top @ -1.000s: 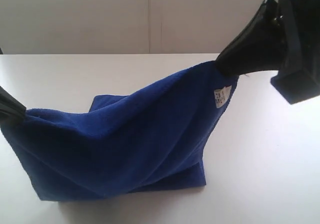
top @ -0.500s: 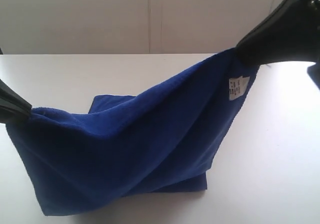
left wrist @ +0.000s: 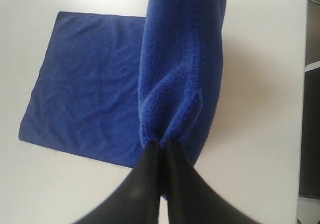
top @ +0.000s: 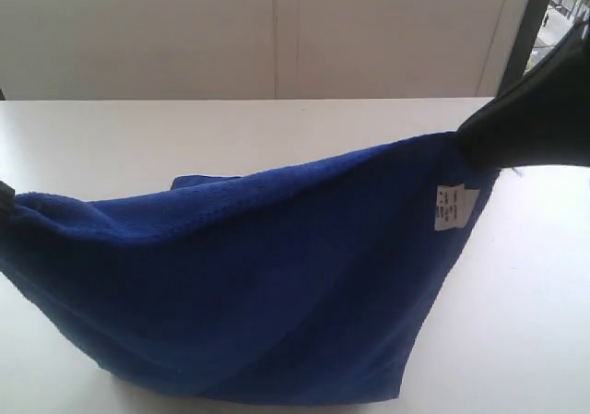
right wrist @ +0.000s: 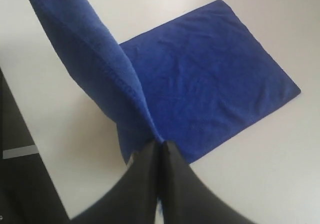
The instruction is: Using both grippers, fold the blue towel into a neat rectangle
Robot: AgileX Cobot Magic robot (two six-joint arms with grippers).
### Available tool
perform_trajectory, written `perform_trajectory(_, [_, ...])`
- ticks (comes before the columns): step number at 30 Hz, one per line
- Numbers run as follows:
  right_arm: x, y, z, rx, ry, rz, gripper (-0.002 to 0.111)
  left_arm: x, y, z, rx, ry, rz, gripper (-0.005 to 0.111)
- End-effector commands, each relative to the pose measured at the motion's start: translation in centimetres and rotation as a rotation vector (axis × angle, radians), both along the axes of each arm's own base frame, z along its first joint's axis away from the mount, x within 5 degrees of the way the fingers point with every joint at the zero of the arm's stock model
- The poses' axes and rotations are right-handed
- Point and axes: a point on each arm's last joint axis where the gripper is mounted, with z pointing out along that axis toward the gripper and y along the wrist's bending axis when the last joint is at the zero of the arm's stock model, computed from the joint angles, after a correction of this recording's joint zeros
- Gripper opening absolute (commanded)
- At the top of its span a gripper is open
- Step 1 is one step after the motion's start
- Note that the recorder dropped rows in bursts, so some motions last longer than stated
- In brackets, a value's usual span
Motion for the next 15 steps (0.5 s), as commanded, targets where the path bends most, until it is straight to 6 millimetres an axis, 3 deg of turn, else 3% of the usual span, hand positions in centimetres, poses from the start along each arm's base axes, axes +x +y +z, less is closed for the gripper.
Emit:
perform_trajectory(1, [-0.1, -0.1, -0.1, -0.001, -0.004, -0.005, 0.000, -1.0, 0.2, -0.5, 0.026, 0.089, -0.016, 0.000])
perform_trajectory(6, [0.8, -0.3, -0.6, -0.067, -0.008, -0.028, 0.000, -0.6, 0.2, -1.8, 0.060, 0.132, -0.010, 0.000])
perform_trajectory(8, [1.9, 0.0, -1.3, -0.094, 0.022, -0.032, 0.000, -0.5, 0.2, -3.3, 0.088, 0.174, -0.014, 0.000])
perform_trajectory(15, [4.4, 1.0, -4.1, -0.148, 0.132, -0.031, 0.000, 1.0, 0.0, -4.8, 0.052, 0.078, 0.047, 0.000])
